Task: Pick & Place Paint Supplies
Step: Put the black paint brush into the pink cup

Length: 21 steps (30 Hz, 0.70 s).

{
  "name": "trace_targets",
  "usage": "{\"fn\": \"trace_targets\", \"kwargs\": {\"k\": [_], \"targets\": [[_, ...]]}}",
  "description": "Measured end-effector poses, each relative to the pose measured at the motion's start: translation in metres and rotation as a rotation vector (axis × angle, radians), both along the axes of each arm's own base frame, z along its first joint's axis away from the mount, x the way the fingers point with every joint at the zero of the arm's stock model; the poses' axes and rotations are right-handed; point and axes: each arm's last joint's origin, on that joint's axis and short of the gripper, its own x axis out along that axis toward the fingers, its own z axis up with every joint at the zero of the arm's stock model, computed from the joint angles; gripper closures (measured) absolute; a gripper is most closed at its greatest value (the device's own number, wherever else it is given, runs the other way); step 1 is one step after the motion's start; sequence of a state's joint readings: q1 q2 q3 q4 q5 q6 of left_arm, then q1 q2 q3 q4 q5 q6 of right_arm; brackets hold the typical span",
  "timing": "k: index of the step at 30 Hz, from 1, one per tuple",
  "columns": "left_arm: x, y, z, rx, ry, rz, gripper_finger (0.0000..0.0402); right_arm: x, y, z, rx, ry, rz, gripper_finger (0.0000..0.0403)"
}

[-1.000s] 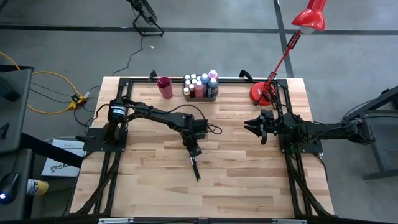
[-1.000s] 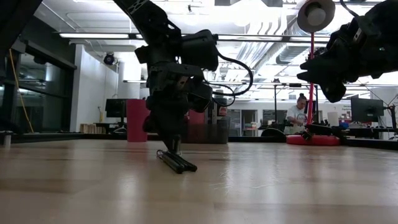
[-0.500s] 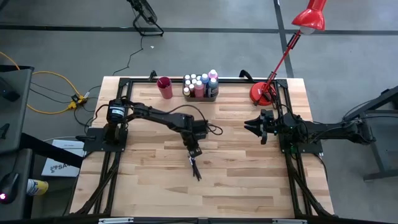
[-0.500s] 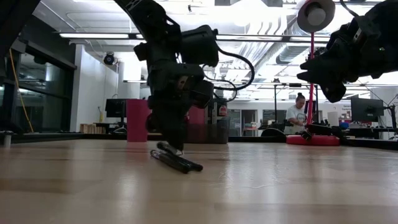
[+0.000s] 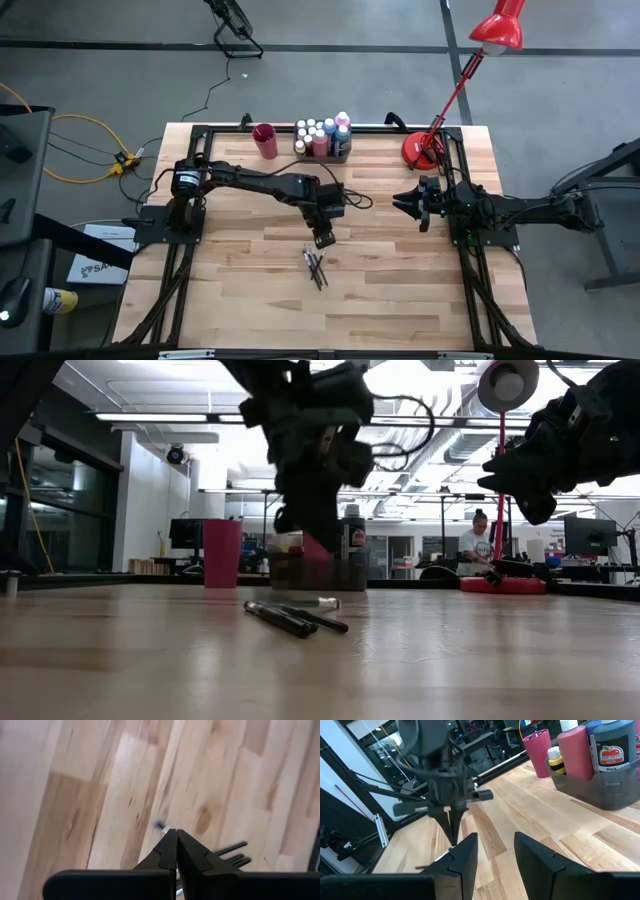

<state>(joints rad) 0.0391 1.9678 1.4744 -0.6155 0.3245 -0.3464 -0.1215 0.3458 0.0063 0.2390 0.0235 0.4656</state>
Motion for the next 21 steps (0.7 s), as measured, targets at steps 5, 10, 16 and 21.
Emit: {"fn": "trace_targets", "kwargs": {"k": [5, 10, 16, 21], "targets": [[0.005, 0.001, 0.019, 0.028, -0.026, -0.016, 0.0401, 0.000, 0.000, 0.000, 0.000, 0.000, 0.000, 0.0280], [-0.001, 0.003, 0.018, 0.007, 0.073, 0.058, 0.0401, 0.000, 0.000, 0.000, 0.000, 0.000, 0.000, 0.0280], [0.001, 0.002, 0.011, 0.039, 0.124, 0.242, 0.0373, 0.000, 0.000, 0.000, 0.000, 0.001, 0.000, 0.0280], [0.001, -0.005, 0.011, 0.142, 0.137, 0.399, 0.0313, 0.000, 0.000, 0.000, 0.000, 0.000, 0.000, 0.0280]]}}
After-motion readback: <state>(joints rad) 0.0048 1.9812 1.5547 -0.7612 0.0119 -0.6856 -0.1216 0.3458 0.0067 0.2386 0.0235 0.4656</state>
